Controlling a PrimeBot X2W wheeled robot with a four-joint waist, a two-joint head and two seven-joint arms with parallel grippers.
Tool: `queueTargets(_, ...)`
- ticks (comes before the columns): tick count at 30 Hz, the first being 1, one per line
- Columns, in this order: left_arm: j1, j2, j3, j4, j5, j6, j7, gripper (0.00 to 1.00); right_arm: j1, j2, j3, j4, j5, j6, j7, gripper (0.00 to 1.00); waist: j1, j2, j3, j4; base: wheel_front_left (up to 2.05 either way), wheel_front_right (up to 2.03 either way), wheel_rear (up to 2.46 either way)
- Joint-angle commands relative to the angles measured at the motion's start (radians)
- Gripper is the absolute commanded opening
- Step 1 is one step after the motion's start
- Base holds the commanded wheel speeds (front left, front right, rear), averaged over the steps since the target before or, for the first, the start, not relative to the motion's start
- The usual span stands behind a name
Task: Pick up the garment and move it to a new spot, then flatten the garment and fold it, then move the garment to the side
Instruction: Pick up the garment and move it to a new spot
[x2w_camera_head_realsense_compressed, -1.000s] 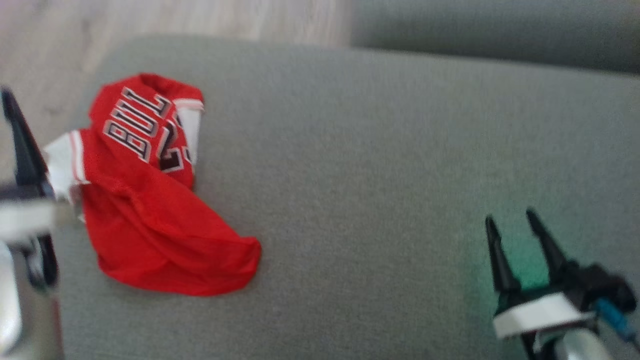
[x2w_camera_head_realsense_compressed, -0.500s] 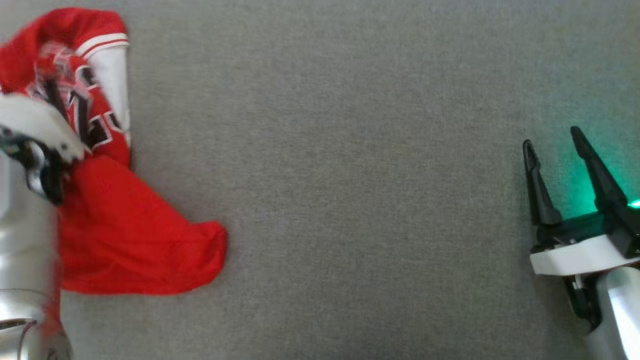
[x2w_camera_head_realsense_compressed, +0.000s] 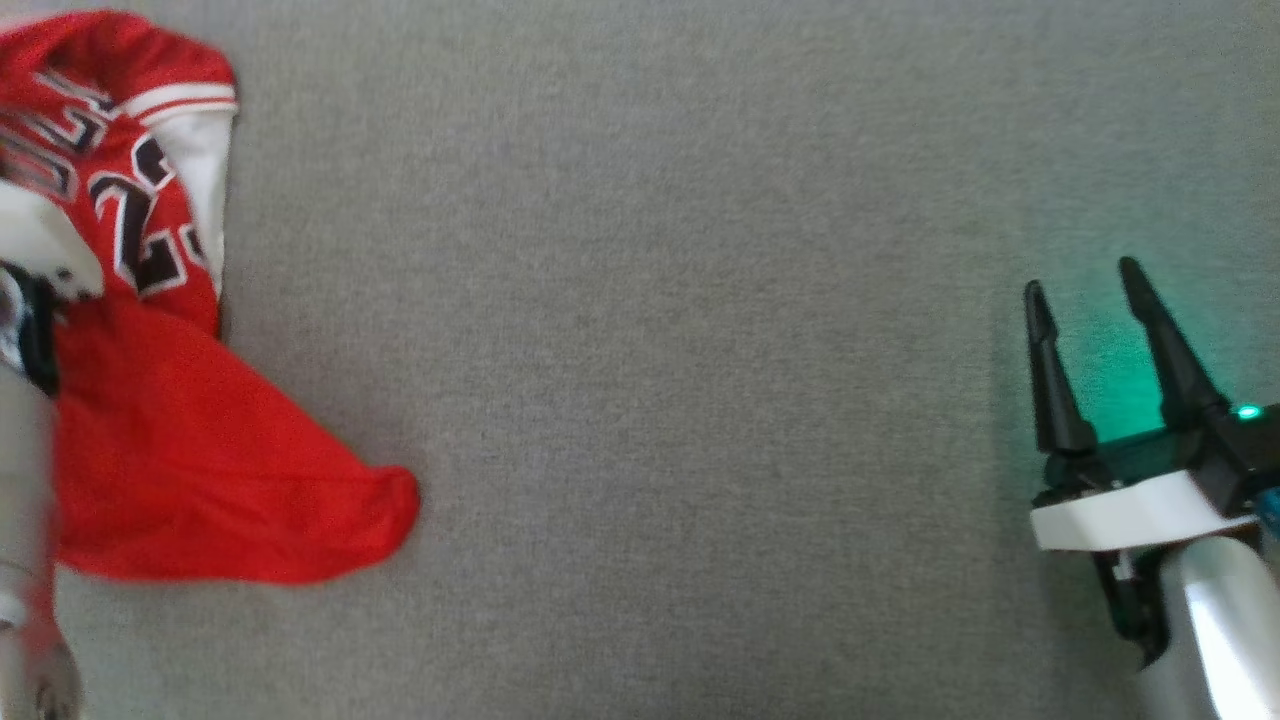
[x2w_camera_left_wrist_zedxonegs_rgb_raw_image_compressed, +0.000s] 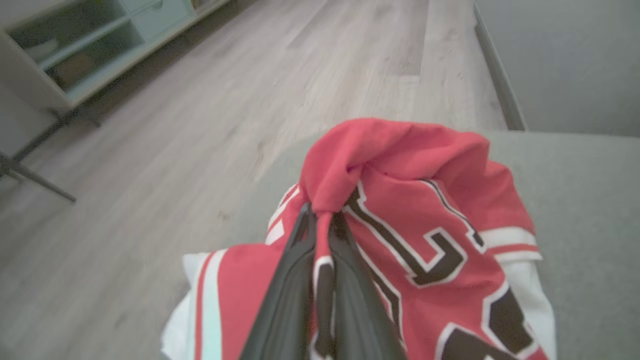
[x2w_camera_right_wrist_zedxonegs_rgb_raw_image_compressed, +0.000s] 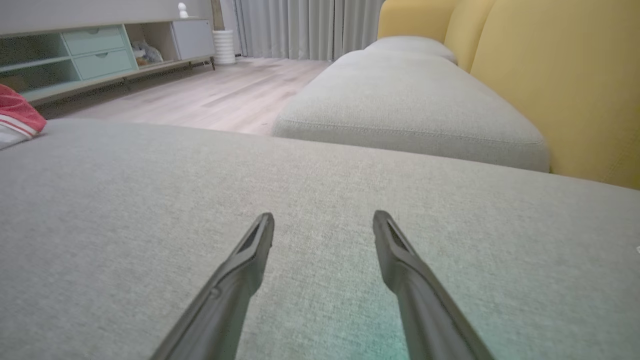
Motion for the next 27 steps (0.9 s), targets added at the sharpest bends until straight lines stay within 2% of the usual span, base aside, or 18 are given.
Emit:
queueTargets(1, -0.053, 0.076, -0.002, -0.05, 0.02, -0.001, -0.024, 0.0, 0.007, 0.005, 0.022, -0.024, 0.005, -0.001, -0.009, 1.0, 0.0, 0.0, -0.042, -0.02, 0.0, 0.0, 0.0)
queueTargets(7, -0.132, 0.077, -0.094, -0.176, 0.073, -0.038, -0.066, 0.0, 0.04, 0.063, 0.018, -0.008, 0.01, -0.001, -0.009, 1.0, 0.0, 0.0, -0.168, -0.079, 0.0, 0.0, 0.0)
queueTargets(15, -0.179, 0.013, -0.205, -0.43, 0.059, -0.064, -0.01, 0.0, 0.103, 0.106, 0.019, -0.019, 0.006, -0.001, -0.009, 1.0, 0.0, 0.0, -0.327, -0.228, 0.0, 0.0, 0.0)
queueTargets(21, -0.176, -0.037, -0.249, -0.6, 0.018, -0.067, 0.038, 0.0, 0.128, 0.119, 0.036, -0.041, 0.004, -0.001, -0.009, 1.0, 0.0, 0.0, -0.374, -0.357, 0.0, 0.0, 0.0)
queueTargets(27, -0.092, -0.124, -0.292, -0.685, -0.056, -0.067, 0.064, 0.0, 0.154, 0.126, 0.062, -0.051, 0.009, -0.001, -0.009, 1.0, 0.0, 0.0, -0.391, -0.436, 0.0, 0.0, 0.0)
